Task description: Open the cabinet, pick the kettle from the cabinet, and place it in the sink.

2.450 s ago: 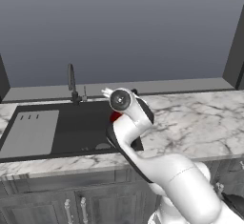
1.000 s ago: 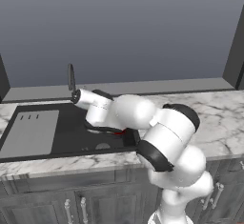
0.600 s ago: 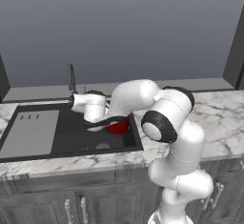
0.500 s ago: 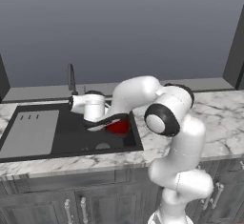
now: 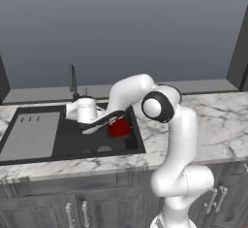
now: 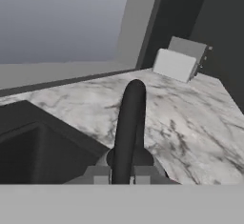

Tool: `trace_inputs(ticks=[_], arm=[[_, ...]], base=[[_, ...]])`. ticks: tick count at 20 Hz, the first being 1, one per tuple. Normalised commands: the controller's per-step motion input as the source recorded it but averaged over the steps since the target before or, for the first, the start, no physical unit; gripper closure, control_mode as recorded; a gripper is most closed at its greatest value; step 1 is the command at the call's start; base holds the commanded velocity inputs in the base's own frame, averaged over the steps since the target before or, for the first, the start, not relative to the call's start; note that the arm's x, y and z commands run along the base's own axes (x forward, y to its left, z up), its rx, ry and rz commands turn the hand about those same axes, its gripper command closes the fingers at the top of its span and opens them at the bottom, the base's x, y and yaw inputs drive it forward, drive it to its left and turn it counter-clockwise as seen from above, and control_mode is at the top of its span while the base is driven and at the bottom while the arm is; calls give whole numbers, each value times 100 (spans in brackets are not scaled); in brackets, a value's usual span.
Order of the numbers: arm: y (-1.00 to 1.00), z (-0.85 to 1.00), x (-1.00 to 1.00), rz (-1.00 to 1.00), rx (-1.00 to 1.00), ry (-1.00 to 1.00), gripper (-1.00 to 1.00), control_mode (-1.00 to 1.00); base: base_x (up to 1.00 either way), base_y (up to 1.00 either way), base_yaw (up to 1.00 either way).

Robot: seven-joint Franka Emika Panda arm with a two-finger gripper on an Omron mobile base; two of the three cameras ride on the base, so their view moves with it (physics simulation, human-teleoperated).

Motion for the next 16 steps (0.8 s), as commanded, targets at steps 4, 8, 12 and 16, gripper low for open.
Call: trace_inputs(ticks=[4,8,12,16], arm=[[31,-27,12,0,0,5,100,-100],[27,-20,15,-1,0,4,100,-100],[18,-9,18,-2,0,1,100,-100],[9,-11,13,-1,0,0,100,-100]], base=[[0,0,0],[0,0,0],[0,0,0],[0,0,0]])
